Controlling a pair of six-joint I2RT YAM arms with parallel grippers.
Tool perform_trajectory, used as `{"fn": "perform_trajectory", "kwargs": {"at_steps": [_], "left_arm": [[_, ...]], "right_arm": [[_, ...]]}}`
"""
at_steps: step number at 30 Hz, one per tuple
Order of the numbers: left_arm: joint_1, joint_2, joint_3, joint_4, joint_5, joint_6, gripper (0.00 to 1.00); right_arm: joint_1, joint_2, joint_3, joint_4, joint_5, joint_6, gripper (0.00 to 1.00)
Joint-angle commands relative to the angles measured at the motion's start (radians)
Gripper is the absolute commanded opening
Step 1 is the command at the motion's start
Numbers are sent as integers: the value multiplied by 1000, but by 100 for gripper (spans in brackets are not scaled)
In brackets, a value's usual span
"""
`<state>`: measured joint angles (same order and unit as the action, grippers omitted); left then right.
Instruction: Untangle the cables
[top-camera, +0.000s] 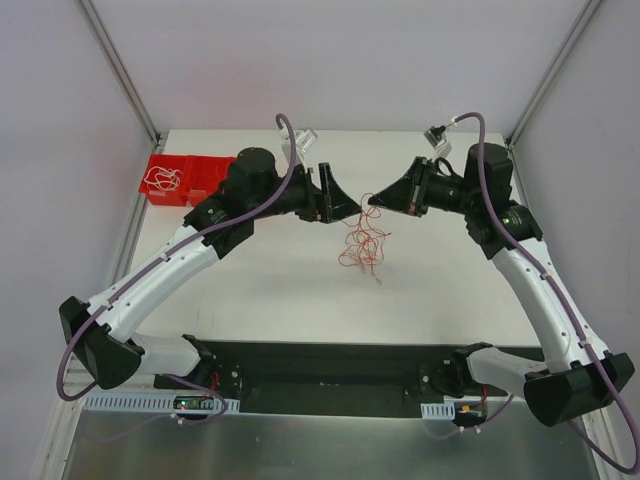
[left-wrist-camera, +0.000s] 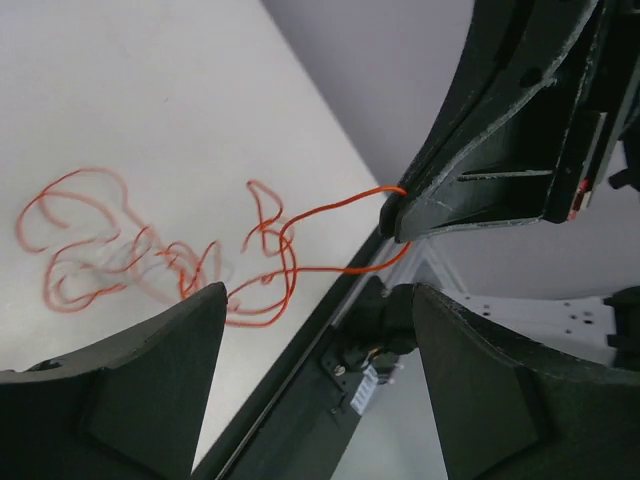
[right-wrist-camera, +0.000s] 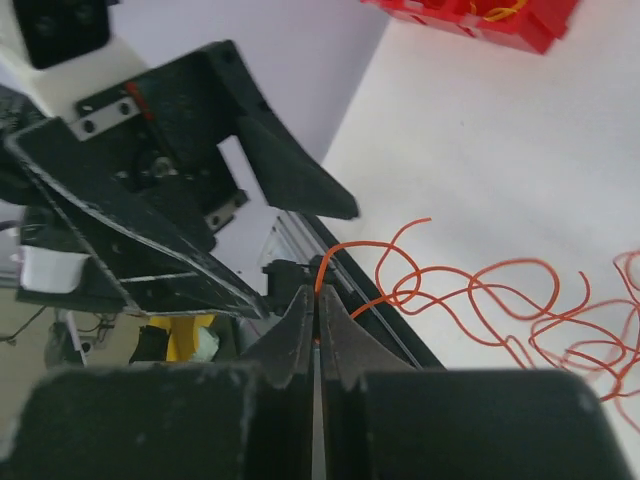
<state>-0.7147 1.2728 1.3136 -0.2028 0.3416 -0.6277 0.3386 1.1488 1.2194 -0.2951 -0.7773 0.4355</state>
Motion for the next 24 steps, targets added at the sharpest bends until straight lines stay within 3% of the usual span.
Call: {"fn": "perform_trajectory", "kwargs": {"at_steps": [1,5,8,12,13,17,24], "left_arm": [[-9,20,-19,360,240,-134,74],[-20,49,-40,508,301,-202,75],[-31,82,-42,505,306,-211,66],[-26,114,-106,326,156,-225,38],[-17,129,-119,272,145,-236,35],[41,198,-177,182,192,-277,29],[70,289,-229,99,174,-192,25]], "right_arm": [[8,-21,136,128,-105,118,1],[14,-14,212,203,-116,209,1],[16,-6,271,231,-100,258,0],[16,3,357,249,-83,305,1],[16,2,380,249,-76,312,1],[14,-4,456,249,-37,330,0],[14,8,574,261,1,355,0]]}}
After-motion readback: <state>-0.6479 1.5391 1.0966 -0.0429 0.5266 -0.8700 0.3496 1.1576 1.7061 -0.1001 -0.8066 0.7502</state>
